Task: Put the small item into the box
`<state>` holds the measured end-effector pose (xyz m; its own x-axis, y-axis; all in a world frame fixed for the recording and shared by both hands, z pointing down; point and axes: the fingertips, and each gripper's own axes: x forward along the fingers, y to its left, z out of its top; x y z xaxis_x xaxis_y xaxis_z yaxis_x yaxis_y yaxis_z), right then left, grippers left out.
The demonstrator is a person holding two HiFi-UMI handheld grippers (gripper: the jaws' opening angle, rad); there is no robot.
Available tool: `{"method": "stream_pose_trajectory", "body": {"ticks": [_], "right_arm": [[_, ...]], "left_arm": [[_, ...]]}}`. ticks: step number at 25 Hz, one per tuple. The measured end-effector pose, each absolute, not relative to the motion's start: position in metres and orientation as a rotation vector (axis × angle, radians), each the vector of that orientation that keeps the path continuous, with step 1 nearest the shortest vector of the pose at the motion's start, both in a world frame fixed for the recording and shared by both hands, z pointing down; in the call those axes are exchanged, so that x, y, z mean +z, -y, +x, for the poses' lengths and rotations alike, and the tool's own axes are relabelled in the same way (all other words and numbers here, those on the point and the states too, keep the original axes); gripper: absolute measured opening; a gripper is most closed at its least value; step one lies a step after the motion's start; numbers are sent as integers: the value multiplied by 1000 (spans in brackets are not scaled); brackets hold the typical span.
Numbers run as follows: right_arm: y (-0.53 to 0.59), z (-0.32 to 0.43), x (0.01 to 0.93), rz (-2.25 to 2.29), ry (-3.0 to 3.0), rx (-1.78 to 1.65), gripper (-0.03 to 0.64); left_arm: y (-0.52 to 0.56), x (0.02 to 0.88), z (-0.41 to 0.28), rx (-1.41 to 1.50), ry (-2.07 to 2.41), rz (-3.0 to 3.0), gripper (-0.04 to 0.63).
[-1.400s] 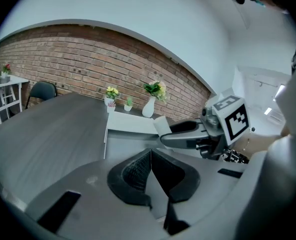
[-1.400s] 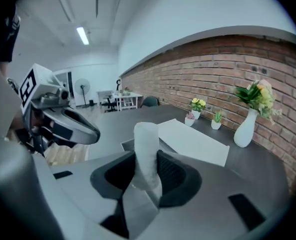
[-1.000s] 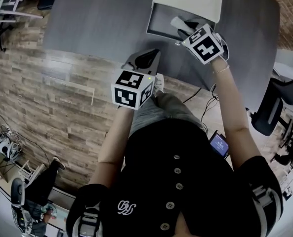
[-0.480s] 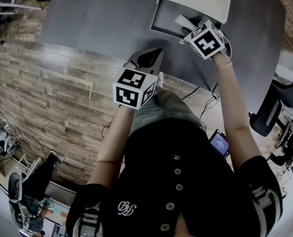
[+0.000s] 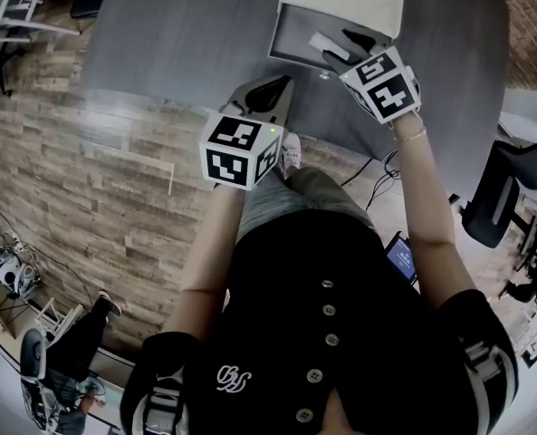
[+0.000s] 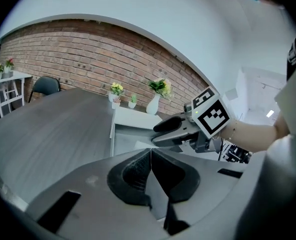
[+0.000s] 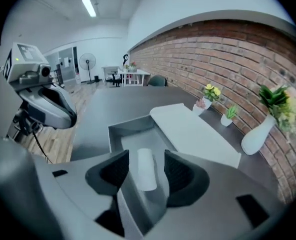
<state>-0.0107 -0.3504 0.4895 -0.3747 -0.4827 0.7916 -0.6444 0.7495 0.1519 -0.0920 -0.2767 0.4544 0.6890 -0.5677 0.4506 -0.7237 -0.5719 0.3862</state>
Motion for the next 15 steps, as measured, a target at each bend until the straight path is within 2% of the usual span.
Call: {"method": "stream_pose_trajectory", "body": {"ticks": [12, 15], "right_arm": [[300, -17, 376, 1216, 2427, 298, 192], [283, -18, 356, 1213, 2516, 303, 143]], "left_arm": [[278, 385, -81, 309, 1024, 2527, 14], [275, 373, -77, 308, 1019, 2565, 14]]}}
